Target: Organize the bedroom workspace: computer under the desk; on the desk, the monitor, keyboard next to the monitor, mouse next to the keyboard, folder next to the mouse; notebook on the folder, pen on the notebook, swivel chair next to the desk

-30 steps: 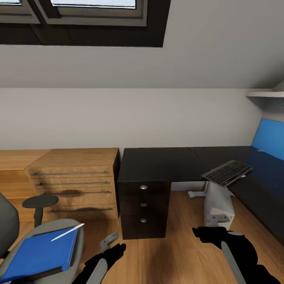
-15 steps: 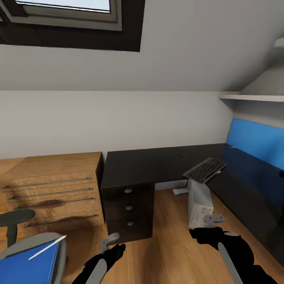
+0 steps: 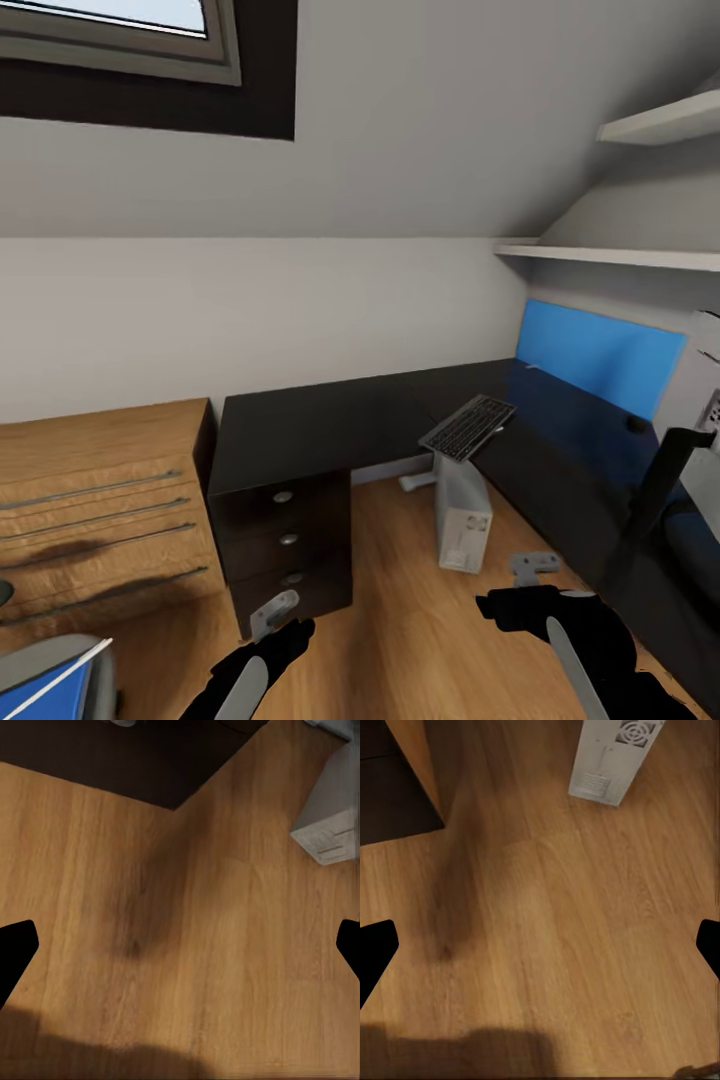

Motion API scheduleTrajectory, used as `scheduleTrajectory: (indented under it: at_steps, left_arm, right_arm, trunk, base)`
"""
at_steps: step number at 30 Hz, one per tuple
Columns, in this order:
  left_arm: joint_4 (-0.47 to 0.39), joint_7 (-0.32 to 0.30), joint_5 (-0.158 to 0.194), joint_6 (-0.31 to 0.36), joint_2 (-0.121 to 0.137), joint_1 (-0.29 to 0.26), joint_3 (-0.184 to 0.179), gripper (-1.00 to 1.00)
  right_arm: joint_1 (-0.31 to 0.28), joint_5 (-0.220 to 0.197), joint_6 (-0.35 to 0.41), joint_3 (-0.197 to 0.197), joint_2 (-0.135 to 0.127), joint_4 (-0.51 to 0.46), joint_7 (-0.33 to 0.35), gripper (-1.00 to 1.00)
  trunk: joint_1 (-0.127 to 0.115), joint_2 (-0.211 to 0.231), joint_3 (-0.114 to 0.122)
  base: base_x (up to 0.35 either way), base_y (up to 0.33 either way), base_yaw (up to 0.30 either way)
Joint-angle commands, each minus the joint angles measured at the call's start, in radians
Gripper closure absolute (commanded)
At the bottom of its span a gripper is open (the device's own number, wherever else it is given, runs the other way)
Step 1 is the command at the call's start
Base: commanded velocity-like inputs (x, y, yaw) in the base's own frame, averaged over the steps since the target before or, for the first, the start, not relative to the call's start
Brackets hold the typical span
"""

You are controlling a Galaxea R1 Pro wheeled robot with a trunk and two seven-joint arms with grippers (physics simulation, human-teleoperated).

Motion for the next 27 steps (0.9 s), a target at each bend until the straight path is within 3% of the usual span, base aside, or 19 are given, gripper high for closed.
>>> scheduleTrajectory:
  at_steps: [1, 5, 12, 15, 27]
  left_arm:
    - [-0.002, 0.009, 0.009, 0.002, 0.002, 0.000, -0.002, -1.00]
    - [-0.002, 0.009, 0.009, 0.001, 0.005, 0.000, -0.002, -1.00]
    - [-0.002, 0.008, 0.010, -0.002, 0.008, 0.001, -0.002, -1.00]
    - [-0.002, 0.009, 0.010, -0.003, 0.008, 0.001, -0.002, -1.00]
    - [-0.002, 0.010, 0.009, -0.002, 0.010, 0.001, -0.002, -1.00]
  right_arm:
    - [-0.001, -0.007, 0.004, 0.005, -0.001, 0.000, -0.007, -1.00]
    - [-0.001, -0.007, 0.004, 0.013, -0.001, 0.000, -0.007, -1.00]
    - [0.000, -0.008, 0.004, 0.031, -0.001, 0.000, -0.007, -1.00]
    - [0.000, -0.006, 0.004, 0.058, -0.001, 0.000, -0.007, -1.00]
    - [0.005, -0.005, 0.004, 0.096, -0.002, 0.000, -0.007, -1.00]
  trunk:
    - [-0.004, 0.007, 0.002]
    - [-0.019, 0.035, 0.015]
    - [-0.019, 0.035, 0.015]
    - [-0.019, 0.035, 0.015]
    - [-0.065, 0.119, 0.052]
  base:
    - [0.000, 0.000, -0.294]
    - [0.000, 0.000, -0.235]
    - [0.000, 0.000, -0.081]
    - [0.000, 0.000, -0.030]
    - [0.000, 0.000, -0.007]
